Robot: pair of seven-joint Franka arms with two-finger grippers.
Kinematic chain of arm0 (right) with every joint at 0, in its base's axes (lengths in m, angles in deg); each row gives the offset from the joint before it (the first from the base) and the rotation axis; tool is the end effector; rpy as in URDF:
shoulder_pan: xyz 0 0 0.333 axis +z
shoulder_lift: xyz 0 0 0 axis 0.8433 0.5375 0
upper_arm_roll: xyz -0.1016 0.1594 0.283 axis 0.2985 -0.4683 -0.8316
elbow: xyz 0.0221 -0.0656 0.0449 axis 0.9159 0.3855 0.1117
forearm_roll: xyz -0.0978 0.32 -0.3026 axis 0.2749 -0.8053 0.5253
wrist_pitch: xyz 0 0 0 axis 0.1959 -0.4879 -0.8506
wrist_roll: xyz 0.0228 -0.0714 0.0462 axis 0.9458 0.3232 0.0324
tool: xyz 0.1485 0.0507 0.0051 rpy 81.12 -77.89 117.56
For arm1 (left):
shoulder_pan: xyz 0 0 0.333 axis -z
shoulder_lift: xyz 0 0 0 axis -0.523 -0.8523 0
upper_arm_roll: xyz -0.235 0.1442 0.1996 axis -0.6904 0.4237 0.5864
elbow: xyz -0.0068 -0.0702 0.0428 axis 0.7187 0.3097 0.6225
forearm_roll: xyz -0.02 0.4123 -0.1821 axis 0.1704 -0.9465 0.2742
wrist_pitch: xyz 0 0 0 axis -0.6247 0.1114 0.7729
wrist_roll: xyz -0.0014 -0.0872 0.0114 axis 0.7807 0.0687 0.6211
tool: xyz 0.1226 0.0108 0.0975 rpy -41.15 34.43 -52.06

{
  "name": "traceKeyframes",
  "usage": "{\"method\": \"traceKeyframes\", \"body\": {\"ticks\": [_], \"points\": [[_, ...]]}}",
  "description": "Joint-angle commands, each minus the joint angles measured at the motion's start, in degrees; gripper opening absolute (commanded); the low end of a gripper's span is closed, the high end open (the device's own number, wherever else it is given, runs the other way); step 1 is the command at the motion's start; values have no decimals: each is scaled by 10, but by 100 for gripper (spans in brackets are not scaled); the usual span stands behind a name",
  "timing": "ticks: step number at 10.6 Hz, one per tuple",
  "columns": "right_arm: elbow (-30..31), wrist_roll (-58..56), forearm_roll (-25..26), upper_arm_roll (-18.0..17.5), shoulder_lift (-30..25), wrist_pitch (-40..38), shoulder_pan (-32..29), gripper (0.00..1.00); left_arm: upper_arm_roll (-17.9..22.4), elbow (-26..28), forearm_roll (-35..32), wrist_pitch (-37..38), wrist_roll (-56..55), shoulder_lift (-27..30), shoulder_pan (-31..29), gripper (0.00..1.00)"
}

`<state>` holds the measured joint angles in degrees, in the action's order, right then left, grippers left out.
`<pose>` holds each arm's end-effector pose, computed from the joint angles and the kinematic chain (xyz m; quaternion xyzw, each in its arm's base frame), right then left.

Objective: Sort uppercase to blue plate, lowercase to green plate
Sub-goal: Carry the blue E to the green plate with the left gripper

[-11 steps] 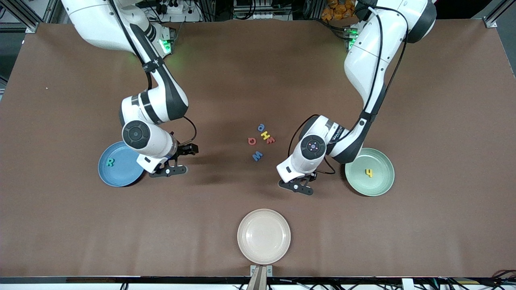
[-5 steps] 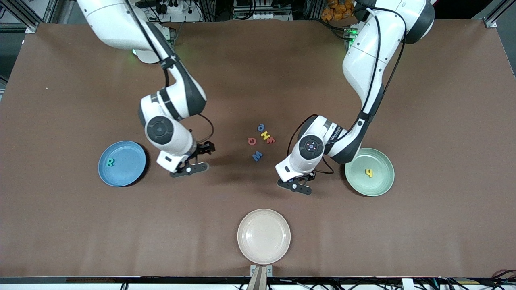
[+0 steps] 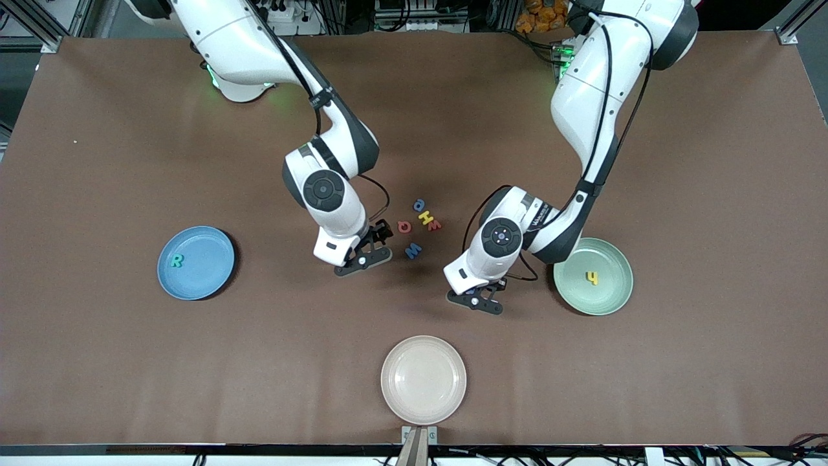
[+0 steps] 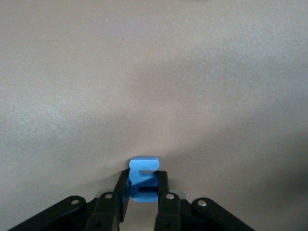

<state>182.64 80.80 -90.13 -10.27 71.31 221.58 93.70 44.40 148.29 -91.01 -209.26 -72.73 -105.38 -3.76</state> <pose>0.6119 0.4352 0.1653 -0.9833 -0.1786 0.0039 0.0335 0.6785 -0.4304 0.1055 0.9880 -0.1522 0.0187 0.0173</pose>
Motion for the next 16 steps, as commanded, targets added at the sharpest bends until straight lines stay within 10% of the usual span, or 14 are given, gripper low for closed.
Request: {"method": "traceKeyframes", "body": {"ticks": [1,6,16], "points": [[-42,1,-31,1,31,-1,3,100,16,-8,14,5,4,14,-9,0],[-172,-6,-40,1,128,0,50,100,-14,-4,15,103,87,94,-102,0],[-167,-57,-3,2,142,-8,68,100,45,116,8,199,361,144,-199,0]]}}
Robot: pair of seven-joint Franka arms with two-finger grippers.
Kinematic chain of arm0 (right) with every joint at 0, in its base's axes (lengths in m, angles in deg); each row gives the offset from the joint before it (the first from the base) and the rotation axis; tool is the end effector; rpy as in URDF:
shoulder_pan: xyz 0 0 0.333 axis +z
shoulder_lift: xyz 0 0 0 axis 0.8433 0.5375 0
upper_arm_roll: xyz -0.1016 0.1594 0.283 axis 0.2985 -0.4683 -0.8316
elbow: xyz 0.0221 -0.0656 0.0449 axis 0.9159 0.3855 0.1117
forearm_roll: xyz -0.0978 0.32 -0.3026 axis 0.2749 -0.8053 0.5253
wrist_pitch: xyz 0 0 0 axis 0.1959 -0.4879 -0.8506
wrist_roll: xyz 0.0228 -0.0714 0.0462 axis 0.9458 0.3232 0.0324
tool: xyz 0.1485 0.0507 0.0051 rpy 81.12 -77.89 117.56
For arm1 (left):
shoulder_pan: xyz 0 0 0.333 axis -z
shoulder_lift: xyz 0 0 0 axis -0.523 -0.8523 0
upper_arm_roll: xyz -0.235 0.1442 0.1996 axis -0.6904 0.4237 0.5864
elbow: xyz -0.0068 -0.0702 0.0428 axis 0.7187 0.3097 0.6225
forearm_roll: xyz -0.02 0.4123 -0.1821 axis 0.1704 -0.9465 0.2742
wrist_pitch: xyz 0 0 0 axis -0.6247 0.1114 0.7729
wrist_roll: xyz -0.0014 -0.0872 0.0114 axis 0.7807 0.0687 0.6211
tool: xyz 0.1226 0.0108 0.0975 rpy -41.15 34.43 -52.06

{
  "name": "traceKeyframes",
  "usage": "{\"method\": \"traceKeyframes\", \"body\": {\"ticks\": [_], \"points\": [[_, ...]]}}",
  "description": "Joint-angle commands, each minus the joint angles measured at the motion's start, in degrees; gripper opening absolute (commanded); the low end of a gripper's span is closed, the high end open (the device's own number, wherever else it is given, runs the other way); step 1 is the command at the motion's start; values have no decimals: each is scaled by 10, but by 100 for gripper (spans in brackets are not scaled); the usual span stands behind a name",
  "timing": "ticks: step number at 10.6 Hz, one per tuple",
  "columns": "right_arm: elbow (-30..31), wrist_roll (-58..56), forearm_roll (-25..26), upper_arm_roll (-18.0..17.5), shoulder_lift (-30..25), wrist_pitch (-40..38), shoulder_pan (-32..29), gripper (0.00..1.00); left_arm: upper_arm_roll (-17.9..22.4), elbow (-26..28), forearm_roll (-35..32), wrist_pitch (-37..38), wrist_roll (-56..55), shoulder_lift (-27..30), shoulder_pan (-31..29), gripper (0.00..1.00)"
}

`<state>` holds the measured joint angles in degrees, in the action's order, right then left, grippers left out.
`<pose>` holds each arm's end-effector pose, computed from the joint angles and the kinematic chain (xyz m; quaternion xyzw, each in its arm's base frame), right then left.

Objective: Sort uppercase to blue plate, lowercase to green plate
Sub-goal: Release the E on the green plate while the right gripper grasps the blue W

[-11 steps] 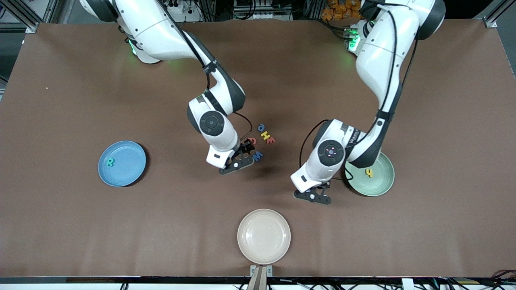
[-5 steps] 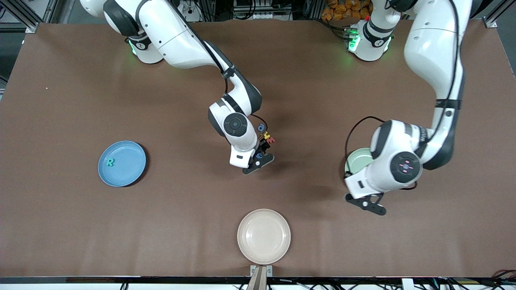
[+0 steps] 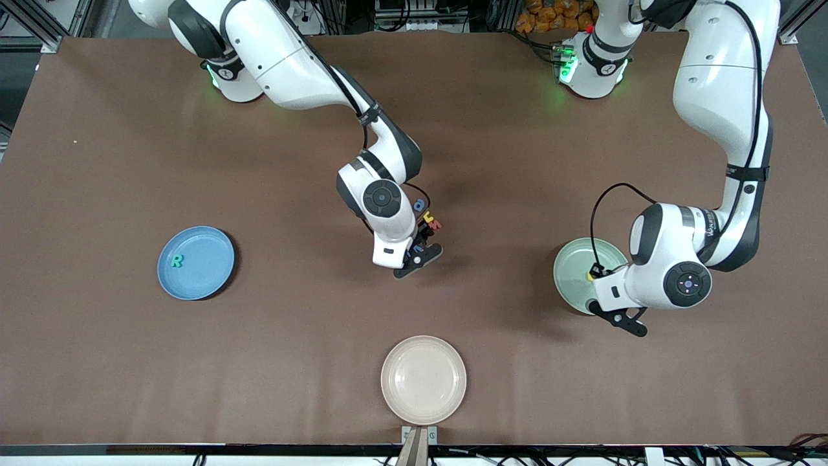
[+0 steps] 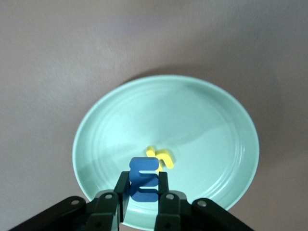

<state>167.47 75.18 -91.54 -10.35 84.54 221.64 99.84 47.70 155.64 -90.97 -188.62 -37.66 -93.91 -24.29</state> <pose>0.6015 0.5380 0.1136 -0.9606 -0.2735 -0.0086 0.0482 0.7262 -0.1126 0.1715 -0.9590 0.2552 0.1228 0.0130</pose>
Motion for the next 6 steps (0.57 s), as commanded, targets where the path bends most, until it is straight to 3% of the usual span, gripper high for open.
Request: {"method": "traceKeyframes", "body": {"ticks": [1,2,4,6], "points": [[-15,-1,21,2,12,-9,6,100,18,56,7,-19,10,29,7,0],[-16,-1,23,2,16,-9,7,100,28,64,7,-32,10,27,8,0],[-16,1,26,2,23,-9,13,100,35,62,8,-34,9,27,13,57],[-18,1,26,2,23,-9,13,100,39,55,8,-33,9,32,17,76]]}}
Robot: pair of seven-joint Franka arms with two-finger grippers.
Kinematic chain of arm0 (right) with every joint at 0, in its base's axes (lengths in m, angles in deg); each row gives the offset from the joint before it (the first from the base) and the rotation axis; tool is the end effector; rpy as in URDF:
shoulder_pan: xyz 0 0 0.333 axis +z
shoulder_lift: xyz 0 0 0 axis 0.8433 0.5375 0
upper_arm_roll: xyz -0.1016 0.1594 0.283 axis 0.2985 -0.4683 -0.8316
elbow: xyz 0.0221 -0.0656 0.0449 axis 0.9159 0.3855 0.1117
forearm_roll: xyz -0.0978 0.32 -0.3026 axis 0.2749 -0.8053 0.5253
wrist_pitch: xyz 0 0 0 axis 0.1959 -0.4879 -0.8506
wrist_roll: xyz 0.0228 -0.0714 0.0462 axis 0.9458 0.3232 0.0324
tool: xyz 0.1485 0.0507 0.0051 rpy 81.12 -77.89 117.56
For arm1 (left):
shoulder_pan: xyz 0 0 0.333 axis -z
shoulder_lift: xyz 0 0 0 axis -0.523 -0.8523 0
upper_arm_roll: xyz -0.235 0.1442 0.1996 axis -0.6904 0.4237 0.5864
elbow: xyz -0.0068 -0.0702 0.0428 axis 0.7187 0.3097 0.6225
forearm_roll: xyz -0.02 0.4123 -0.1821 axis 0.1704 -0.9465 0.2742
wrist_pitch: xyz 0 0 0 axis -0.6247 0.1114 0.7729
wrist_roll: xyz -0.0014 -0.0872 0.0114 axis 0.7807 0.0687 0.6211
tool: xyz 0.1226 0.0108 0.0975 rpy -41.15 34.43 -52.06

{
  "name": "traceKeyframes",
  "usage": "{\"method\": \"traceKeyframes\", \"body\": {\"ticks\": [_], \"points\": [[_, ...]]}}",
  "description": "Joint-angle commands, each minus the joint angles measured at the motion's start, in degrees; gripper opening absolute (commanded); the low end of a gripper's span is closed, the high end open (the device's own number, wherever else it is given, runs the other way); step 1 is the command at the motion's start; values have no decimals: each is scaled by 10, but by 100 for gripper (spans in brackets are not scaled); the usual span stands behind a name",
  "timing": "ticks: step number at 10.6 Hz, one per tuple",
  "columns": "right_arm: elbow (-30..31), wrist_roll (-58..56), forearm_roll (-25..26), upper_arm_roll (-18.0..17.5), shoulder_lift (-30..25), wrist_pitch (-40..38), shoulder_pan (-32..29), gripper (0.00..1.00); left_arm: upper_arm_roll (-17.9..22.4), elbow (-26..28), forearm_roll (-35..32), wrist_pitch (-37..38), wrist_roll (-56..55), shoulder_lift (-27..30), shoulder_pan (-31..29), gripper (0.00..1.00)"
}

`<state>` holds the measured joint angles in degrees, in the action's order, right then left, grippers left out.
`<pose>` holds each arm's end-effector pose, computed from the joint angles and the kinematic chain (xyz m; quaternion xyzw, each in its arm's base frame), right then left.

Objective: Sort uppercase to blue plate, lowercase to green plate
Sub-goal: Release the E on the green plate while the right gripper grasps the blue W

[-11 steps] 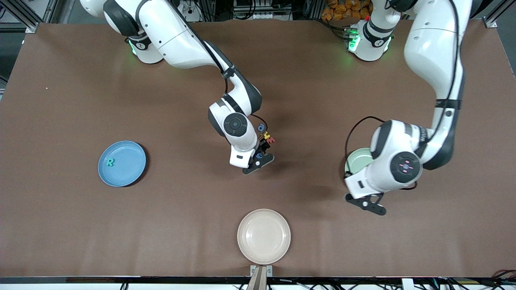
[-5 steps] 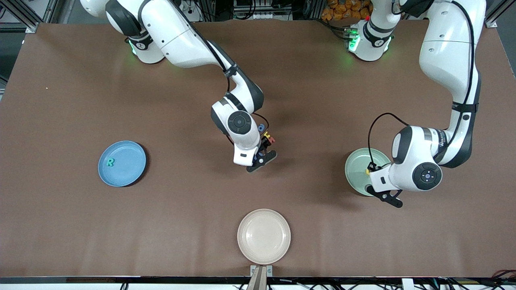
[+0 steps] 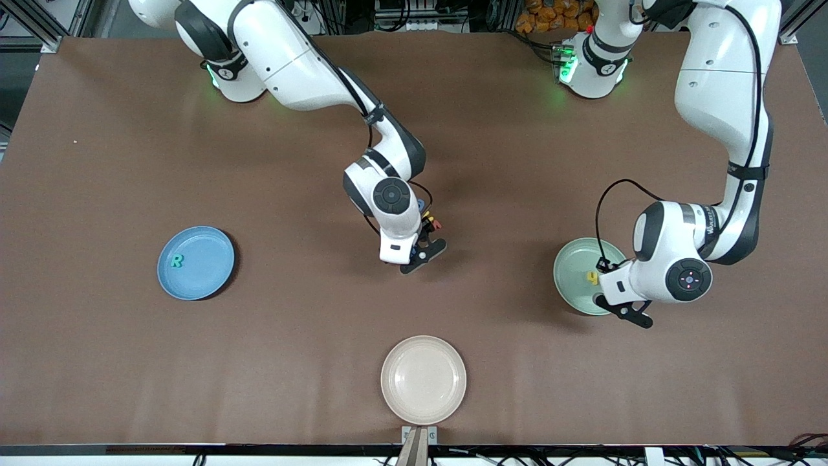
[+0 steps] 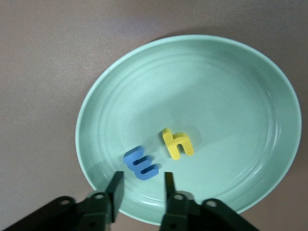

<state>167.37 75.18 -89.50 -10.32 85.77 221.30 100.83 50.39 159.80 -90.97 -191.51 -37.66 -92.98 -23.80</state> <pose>0.5898 0.5430 0.0965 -0.9557 -0.2929 -0.0021 0.0303 0.7135 -0.0862 0.1531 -0.9616 0.2418 0.1277 0.0246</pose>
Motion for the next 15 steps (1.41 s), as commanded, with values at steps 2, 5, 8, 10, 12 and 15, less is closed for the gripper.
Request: {"method": "traceKeyframes", "body": {"ticks": [2,5,8,10,12,15], "points": [[-18,3,6,3,12,-5,6,100,13,9,8,-1,1,42,23,76],[-20,6,19,5,17,-4,11,100,16,-1,13,2,0,73,30,76],[-20,6,36,5,16,-4,11,5,11,-1,14,20,-1,105,35,74],[-22,4,64,5,16,-4,10,0,7,0,15,32,-4,117,37,73],[-28,4,69,7,15,-4,10,0,-14,-1,29,36,-34,120,37,73],[-29,2,76,23,-3,-9,7,0,-53,5,29,48,-90,119,37,73]]}}
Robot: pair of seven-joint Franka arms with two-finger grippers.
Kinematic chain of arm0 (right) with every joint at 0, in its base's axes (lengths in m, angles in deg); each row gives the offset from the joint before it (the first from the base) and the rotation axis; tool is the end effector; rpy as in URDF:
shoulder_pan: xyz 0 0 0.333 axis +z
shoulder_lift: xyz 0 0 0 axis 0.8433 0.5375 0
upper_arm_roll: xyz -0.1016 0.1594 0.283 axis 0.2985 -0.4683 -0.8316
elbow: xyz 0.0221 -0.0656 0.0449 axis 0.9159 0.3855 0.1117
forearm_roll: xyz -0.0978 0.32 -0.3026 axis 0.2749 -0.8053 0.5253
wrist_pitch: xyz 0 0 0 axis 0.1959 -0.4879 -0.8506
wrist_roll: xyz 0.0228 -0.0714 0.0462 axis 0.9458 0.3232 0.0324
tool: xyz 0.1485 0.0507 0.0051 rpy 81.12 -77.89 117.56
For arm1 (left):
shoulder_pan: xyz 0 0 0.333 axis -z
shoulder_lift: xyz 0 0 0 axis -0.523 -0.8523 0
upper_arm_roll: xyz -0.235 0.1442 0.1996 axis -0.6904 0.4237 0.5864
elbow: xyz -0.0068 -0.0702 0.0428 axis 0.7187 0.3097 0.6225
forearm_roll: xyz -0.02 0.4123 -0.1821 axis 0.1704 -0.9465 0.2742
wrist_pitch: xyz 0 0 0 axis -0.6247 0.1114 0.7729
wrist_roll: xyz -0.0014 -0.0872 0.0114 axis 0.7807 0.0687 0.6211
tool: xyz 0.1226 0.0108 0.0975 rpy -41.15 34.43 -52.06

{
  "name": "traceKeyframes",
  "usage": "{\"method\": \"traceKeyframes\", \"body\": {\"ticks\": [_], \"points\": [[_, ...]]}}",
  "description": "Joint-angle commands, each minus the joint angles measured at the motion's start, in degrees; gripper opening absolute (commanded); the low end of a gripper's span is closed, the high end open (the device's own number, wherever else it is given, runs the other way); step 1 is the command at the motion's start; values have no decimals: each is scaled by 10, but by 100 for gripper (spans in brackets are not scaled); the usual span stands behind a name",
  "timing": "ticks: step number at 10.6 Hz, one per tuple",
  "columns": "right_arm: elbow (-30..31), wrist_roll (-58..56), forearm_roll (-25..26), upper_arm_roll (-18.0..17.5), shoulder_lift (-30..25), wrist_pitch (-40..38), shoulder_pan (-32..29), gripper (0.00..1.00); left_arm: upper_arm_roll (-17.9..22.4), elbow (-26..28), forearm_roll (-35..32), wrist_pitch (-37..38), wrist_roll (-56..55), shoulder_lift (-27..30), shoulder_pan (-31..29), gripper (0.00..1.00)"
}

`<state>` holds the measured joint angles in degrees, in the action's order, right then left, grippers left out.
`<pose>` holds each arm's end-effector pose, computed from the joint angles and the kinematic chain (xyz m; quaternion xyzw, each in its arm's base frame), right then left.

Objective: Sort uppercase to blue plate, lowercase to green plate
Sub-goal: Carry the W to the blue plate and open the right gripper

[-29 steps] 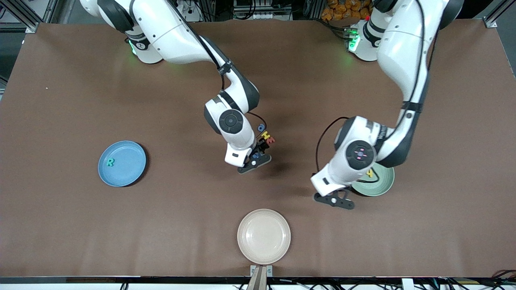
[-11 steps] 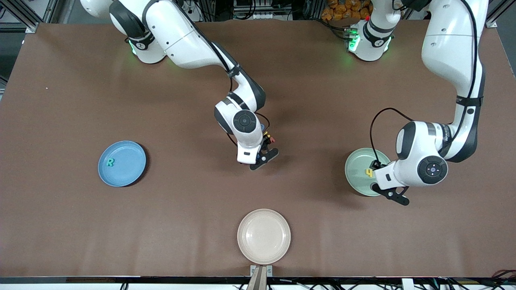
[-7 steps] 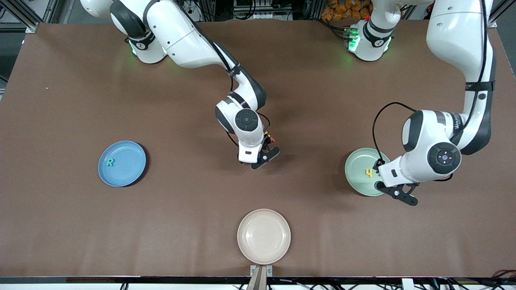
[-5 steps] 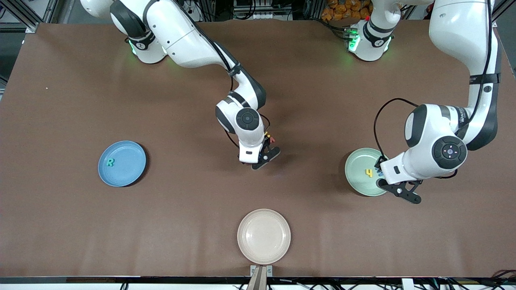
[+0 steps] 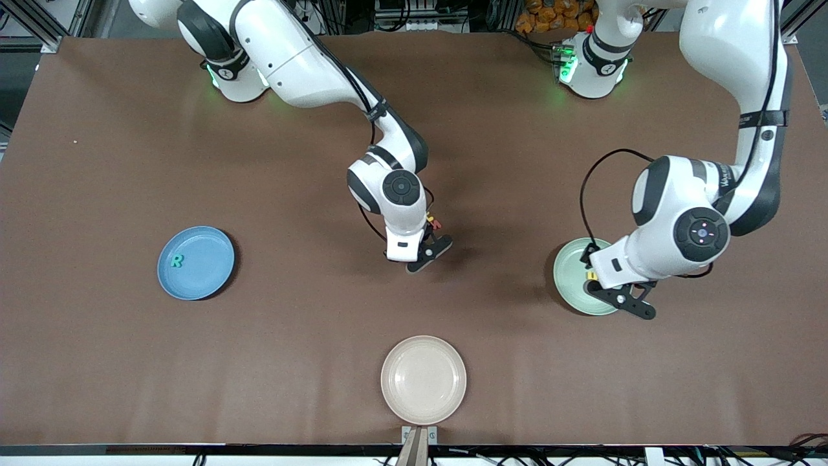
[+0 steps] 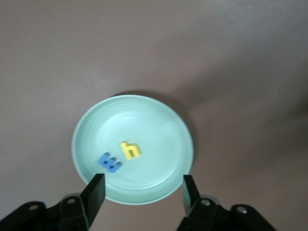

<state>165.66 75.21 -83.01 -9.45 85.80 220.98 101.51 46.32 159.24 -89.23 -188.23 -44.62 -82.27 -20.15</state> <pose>0.6019 0.5448 0.1103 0.9435 0.3296 0.0322 0.0094 0.7098 -0.1831 0.2908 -0.9702 0.2358 0.0546 0.0098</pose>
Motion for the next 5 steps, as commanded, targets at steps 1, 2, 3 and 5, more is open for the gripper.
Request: {"method": "traceKeyframes", "body": {"ticks": [1,2,3,5], "points": [[-13,2,11,24,-11,-24,-4,0,-22,10,11,31,-35,12,0,73],[-14,2,10,39,-14,-47,-5,0,-24,10,11,41,-44,14,0,72],[-19,2,8,59,-27,-69,-5,0,-27,10,10,58,-47,15,-1,72],[-19,6,6,110,-58,-115,-4,0,-51,9,10,59,-65,11,0,71]]}}
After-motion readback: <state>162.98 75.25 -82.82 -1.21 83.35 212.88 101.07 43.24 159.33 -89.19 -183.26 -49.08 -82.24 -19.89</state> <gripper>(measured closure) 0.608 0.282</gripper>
